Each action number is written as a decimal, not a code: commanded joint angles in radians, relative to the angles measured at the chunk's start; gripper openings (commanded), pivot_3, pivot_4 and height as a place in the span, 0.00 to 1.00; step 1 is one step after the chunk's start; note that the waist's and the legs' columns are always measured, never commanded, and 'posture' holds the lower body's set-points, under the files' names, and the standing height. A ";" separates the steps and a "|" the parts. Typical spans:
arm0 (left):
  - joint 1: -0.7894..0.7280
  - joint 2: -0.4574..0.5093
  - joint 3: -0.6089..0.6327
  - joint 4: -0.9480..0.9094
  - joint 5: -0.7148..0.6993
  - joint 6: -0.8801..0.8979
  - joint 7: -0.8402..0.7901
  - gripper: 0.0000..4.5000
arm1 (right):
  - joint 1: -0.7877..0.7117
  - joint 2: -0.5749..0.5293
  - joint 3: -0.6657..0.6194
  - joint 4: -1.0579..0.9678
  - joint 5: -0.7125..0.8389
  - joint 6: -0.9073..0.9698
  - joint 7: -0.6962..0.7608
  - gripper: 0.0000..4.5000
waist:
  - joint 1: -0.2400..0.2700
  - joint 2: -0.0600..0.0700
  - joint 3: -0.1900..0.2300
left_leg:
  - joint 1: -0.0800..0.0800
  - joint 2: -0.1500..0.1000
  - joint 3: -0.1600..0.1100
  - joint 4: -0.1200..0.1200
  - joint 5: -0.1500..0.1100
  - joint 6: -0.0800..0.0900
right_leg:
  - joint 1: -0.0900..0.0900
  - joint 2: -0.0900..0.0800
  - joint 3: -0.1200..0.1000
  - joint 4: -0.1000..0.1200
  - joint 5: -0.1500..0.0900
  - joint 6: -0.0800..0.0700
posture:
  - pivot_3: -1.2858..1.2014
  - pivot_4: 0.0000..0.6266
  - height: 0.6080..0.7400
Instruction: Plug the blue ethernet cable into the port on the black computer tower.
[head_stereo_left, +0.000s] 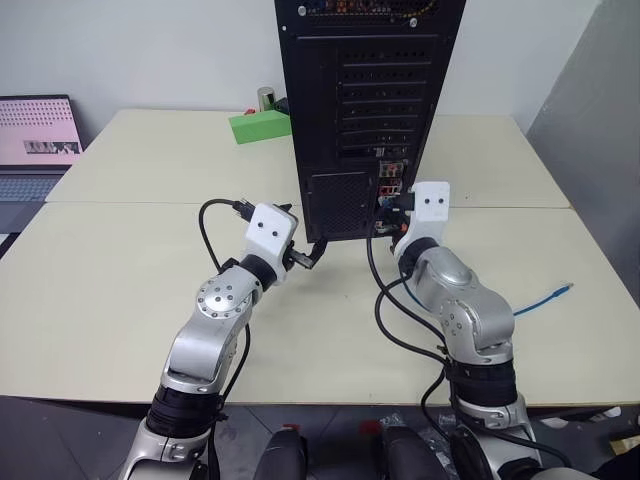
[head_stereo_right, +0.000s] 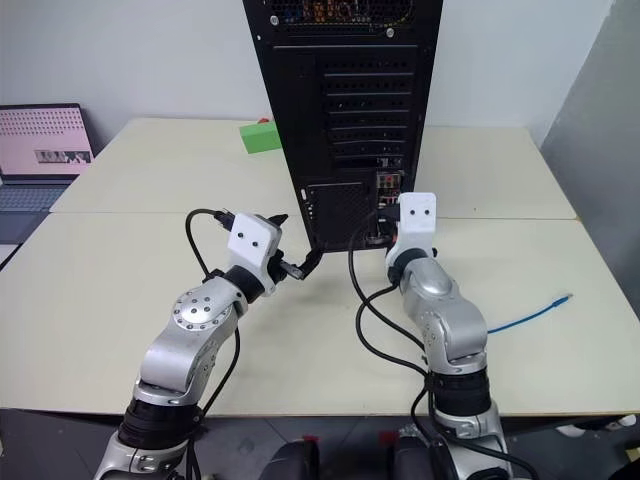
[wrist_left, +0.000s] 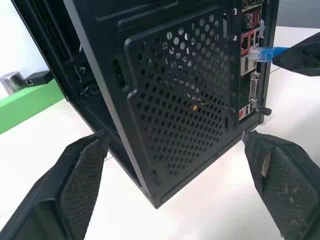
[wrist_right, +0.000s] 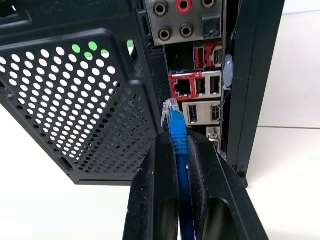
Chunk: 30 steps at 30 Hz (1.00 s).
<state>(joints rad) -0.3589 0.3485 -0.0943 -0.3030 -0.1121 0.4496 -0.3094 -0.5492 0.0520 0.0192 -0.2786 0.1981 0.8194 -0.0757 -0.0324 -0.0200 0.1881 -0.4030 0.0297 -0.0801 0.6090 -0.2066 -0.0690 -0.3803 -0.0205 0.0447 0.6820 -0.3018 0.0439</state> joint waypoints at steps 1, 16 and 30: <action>-0.003 -0.004 0.007 -0.021 0.012 -0.025 -0.005 1.00 | -0.032 0.008 -0.015 -0.045 -0.005 -0.020 -0.010 0.00 | 0.000 0.000 0.000 | 0.000 0.000 0.000 0.000 0.000 0.000 | 0.000 0.000 0.000 0.000 0.000 0.000 | 0.52 0.24 1.00; -0.005 -0.006 0.012 -0.017 0.021 -0.024 -0.014 1.00 | -0.051 0.010 -0.018 -0.007 -0.020 -0.051 -0.004 0.00 | 0.000 0.000 0.000 | 0.000 0.000 0.000 0.000 0.000 0.000 | 0.000 0.000 0.000 0.000 0.000 0.000 | 0.52 0.24 1.00; -0.002 -0.011 0.012 -0.016 0.024 -0.029 -0.011 1.00 | -0.050 0.008 -0.007 0.020 -0.031 -0.067 0.003 0.00 | 0.000 0.000 0.000 | 0.000 0.000 0.000 0.000 0.000 0.000 | 0.000 0.000 0.000 0.000 0.000 0.000 | 0.52 0.24 1.00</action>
<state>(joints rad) -0.3590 0.3440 -0.0943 -0.3005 -0.0933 0.4471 -0.3198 -0.5756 0.0587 0.0103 -0.2358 0.1760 0.7778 -0.0738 -0.0325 -0.0200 0.1881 -0.4032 0.0298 -0.0800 0.6087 -0.2066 -0.0690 -0.3805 -0.0205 0.0447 0.6819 -0.3018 0.0439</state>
